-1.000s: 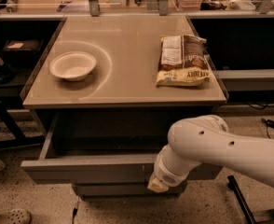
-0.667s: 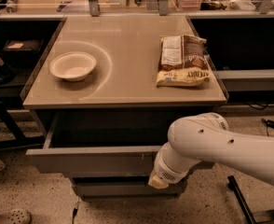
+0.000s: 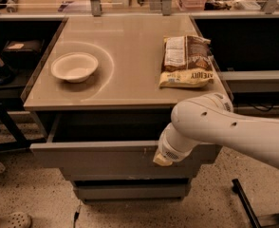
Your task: Close top drawer
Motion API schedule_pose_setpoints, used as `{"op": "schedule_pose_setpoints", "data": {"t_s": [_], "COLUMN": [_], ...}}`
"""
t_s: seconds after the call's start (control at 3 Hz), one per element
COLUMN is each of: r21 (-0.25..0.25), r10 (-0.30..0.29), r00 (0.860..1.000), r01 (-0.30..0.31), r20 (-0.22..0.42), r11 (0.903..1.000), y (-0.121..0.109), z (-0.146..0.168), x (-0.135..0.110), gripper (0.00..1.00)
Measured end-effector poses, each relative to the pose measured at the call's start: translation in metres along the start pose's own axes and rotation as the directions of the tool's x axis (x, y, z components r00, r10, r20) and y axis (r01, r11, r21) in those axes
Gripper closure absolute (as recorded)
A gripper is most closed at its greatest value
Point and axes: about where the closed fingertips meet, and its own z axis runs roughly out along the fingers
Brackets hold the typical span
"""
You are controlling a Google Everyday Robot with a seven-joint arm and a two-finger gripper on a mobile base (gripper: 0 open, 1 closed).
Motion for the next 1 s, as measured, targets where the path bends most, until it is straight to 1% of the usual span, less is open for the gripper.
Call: {"op": "schedule_pose_setpoints", "data": {"t_s": [0.33, 0.67, 1.0], "r21": [0.052, 0.053, 0.043], "r10": [0.0, 0.0, 0.031], "r00": [1.0, 1.0, 1.0], "r01": [0.0, 0.0, -0.031], "r20": [0.011, 0.012, 0.0], "r11": [0.9987, 0.9986, 0.9986], "y": [-0.021, -0.021, -0.01], "z": [-0.015, -0.016, -0.009], "x": [-0.002, -0.002, 0.003], "gripper": [1.0, 1.0, 1.0]}}
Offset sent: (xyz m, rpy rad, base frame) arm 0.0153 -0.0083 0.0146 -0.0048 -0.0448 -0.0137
